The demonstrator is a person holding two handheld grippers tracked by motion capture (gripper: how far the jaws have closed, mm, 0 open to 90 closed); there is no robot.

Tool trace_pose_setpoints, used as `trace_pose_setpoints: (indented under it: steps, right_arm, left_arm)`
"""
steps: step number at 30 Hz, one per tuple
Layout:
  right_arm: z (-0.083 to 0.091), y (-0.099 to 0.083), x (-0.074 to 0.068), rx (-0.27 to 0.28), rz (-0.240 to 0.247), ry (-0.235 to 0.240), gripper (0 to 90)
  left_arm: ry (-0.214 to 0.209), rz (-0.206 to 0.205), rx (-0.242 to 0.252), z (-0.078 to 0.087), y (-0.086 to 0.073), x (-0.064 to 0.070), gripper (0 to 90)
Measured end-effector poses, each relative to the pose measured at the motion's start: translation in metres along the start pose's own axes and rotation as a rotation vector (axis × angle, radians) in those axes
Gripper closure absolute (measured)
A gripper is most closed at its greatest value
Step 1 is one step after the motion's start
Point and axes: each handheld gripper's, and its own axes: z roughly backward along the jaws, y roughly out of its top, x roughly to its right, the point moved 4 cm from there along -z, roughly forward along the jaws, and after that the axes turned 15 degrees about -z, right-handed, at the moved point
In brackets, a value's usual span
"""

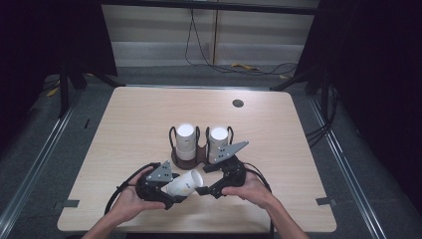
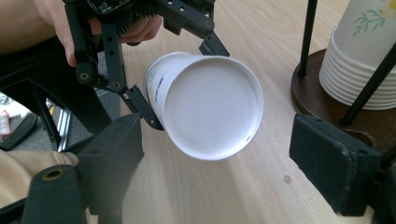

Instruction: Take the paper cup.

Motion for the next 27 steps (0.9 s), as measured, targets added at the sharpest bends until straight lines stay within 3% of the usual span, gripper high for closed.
trace_pose_setpoints:
  steps: [13, 23, 27]
  right_arm:
    - [-0.0071, 0.0029, -0.0063, -0.136, 0.106, -0.016, 18.4]
    - [-0.0083, 0.0090, -0.0081, -0.170, 0.143, -0.015, 18.0]
    - [-0.0097, 0.0099, -0.0073, -0.209, 0.151, -0.022, 17.6]
  left_arm:
    - [-0.033, -0.047, -0.034, -0.0067, 0.0028, 0.0048, 29.9]
    - [-0.039, -0.051, -0.039, -0.0077, 0.0039, 0.0054, 29.3]
    - [-0.048, -0.064, -0.048, -0.0086, 0.0058, 0.0062, 29.2]
